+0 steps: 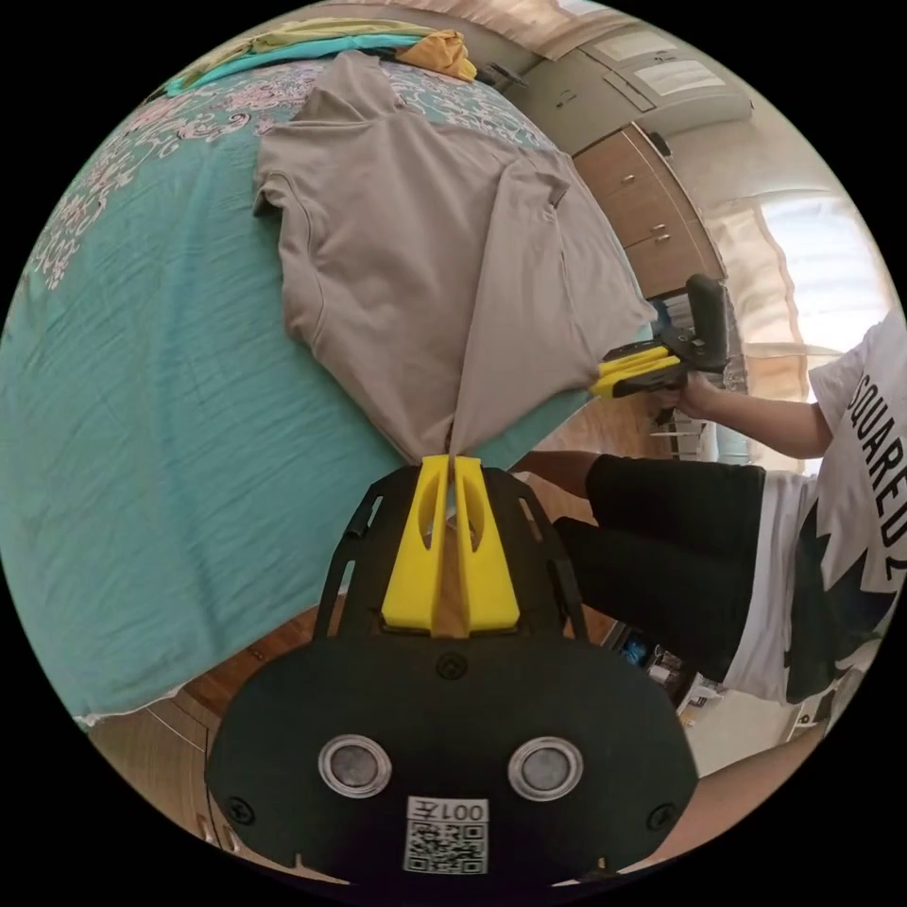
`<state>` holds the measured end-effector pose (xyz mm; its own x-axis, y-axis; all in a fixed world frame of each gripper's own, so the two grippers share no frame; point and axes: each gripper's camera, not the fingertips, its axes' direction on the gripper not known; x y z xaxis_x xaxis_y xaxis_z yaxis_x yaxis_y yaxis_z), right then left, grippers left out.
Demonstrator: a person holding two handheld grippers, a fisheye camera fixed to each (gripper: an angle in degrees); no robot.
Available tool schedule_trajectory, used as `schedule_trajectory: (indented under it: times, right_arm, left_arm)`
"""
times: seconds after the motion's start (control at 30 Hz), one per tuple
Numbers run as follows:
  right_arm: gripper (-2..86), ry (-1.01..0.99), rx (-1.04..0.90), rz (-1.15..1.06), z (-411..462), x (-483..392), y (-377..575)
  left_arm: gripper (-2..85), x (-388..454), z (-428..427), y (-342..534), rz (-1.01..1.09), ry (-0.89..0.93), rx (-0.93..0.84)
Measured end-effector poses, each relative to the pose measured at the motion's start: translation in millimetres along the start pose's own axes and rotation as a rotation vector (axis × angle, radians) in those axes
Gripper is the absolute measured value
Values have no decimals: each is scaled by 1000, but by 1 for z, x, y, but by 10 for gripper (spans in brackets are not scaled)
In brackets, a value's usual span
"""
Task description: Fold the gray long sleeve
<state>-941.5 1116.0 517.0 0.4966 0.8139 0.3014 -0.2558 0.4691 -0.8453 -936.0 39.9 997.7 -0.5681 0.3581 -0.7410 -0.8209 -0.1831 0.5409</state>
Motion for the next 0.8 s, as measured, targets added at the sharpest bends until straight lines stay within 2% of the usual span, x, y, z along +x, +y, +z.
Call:
schedule_trajectory:
  times: [0.17,0.4,0.5,0.67,0.8]
  right_arm:
    - [8,88,-125,-39,6,4,5]
    - [34,31,2,-76,-30,-9,-3]
    - [57,47,-33,-98,-13,-16,-21]
    - [26,152,-15,-44,6,-34,-30]
    - [15,89,-37,-34,-6,-34,-7]
  left_arm:
    - [-8,-11,13,0,-28,-21,8]
    - [12,-20,13,-4,-21,4,30]
    - [28,-24,21,-8,-26,13,38]
    - [-3,-25,46,-18,-10,-49,-33]
    - [-6,-45,45,-7,-74,24,21]
